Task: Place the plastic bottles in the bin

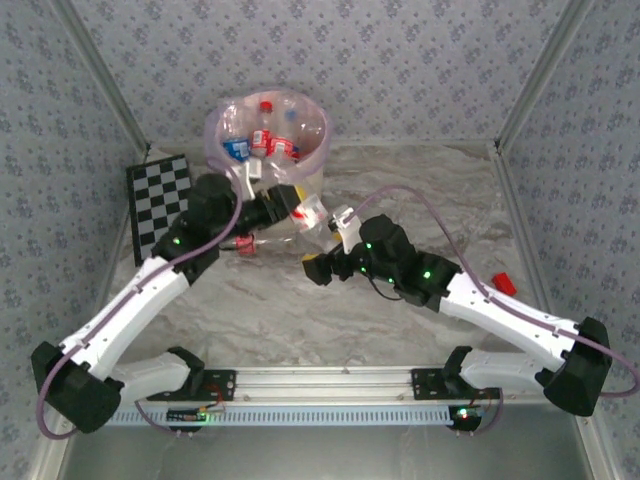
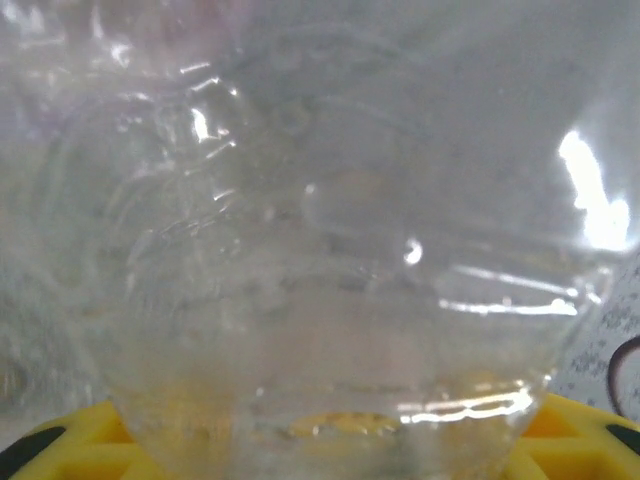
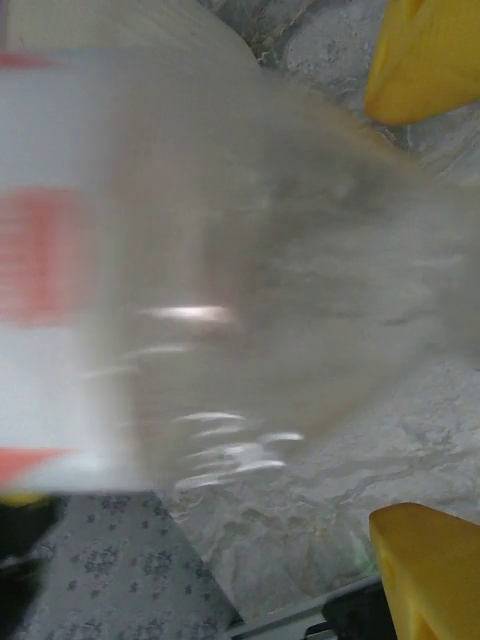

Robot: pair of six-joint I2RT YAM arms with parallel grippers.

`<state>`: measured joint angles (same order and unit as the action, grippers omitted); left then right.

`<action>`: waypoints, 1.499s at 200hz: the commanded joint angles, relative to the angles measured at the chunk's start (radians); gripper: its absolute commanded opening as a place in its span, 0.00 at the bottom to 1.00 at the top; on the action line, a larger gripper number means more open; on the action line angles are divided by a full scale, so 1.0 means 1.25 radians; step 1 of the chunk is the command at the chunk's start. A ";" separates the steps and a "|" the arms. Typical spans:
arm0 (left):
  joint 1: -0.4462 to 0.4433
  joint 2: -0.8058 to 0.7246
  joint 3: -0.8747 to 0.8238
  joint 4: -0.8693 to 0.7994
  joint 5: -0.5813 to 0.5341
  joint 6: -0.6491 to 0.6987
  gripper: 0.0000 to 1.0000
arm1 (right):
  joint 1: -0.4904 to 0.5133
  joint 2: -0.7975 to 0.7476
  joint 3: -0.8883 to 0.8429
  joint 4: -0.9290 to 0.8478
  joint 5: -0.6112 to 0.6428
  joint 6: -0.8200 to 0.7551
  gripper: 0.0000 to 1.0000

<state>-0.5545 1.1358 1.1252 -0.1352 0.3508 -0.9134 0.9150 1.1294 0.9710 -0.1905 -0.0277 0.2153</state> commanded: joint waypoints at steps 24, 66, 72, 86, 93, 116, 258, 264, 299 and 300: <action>0.123 0.109 0.339 -0.156 0.021 0.189 0.42 | -0.050 -0.059 0.021 -0.091 0.045 -0.018 1.00; 0.207 0.260 0.606 -0.242 -0.071 0.345 0.35 | -0.072 -0.096 -0.021 -0.122 0.059 0.014 1.00; 0.209 0.282 0.641 -0.259 -0.096 0.379 0.32 | -0.073 -0.100 -0.026 -0.129 0.064 0.018 1.00; 0.217 0.334 0.728 -0.310 -0.155 0.452 0.25 | -0.074 -0.111 -0.035 -0.142 0.074 0.026 1.00; 0.222 0.361 0.770 -0.339 -0.178 0.483 0.22 | -0.073 -0.118 -0.040 -0.151 0.081 0.029 1.00; 0.239 0.472 0.922 -0.475 -0.229 0.580 0.16 | -0.077 -0.145 -0.058 -0.172 0.095 0.036 1.00; 0.257 0.747 1.228 -0.810 -0.188 0.681 0.06 | -0.077 -0.184 -0.111 -0.178 0.114 0.072 1.00; 0.258 0.753 1.228 -0.812 -0.183 0.681 0.11 | -0.077 -0.183 -0.112 -0.178 0.115 0.072 1.00; 0.259 0.769 1.228 -0.804 -0.180 0.678 0.43 | -0.076 -0.175 -0.118 -0.175 0.115 0.075 1.00; 0.259 0.769 1.228 -0.803 -0.180 0.678 0.44 | -0.076 -0.174 -0.118 -0.175 0.114 0.075 1.00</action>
<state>-0.2413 2.0876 2.6247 -1.1290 0.1104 -0.0788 0.8196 0.9100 0.8310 -0.4049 0.0944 0.2893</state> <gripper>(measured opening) 0.413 0.999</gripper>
